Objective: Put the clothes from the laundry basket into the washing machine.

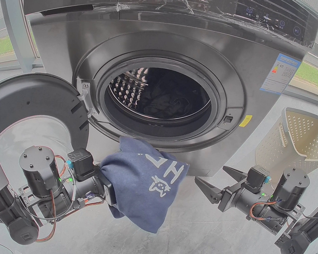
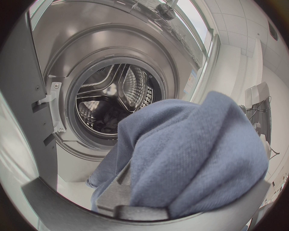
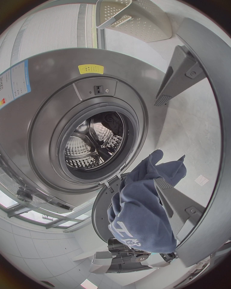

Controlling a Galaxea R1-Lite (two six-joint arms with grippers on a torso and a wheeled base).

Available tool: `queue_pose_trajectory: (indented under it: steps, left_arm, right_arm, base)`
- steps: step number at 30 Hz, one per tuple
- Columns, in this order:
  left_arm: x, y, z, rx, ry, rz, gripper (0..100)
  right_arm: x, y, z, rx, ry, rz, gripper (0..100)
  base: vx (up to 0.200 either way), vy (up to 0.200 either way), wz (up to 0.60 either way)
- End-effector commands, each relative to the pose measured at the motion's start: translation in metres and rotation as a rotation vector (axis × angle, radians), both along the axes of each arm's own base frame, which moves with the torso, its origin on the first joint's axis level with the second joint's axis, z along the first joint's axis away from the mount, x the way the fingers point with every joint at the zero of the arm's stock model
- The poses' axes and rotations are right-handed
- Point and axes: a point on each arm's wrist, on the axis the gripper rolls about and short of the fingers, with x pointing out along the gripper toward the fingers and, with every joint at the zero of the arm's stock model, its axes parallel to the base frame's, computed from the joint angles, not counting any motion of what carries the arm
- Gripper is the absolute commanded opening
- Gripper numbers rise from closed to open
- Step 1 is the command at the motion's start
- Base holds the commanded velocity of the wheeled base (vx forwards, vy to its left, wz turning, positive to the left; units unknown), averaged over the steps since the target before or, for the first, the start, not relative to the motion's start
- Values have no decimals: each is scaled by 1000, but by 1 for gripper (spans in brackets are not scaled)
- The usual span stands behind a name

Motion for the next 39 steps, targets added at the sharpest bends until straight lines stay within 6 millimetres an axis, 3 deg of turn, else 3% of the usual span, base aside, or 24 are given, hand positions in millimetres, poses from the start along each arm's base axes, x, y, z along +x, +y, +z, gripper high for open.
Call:
queue_pose_trajectory:
  steps: [1, 9, 20, 32, 36, 39]
  left_arm:
    - [2, -1, -4, 7, 10, 0, 0]
    - [1, -2, -5, 12, 11, -8, 0]
    - [-7, -19, -10, 22, 26, -51, 0]
    - [-7, -21, -11, 12, 38, -31, 0]
    - [2, -26, -10, -7, 28, -22, 0]
    - [25, -43, -11, -22, -10, 32, 0]
  right_arm:
    - [0, 1, -2, -3, 5, 3, 100]
    - [-1, 1, -3, -6, 9, 5, 100]
    - [-24, 13, -10, -21, 14, 93, 100]
    - [-28, 15, -13, -28, 24, 107, 100]
    - [-28, 15, -13, -28, 24, 108, 100]
    - [-29, 16, -14, -28, 26, 113, 100]
  base:
    - [200, 0, 0]
    - [200, 0, 0]
    - [0, 0, 0]
    - [0, 0, 0]
    - [0, 0, 0]
    - [0, 0, 0]
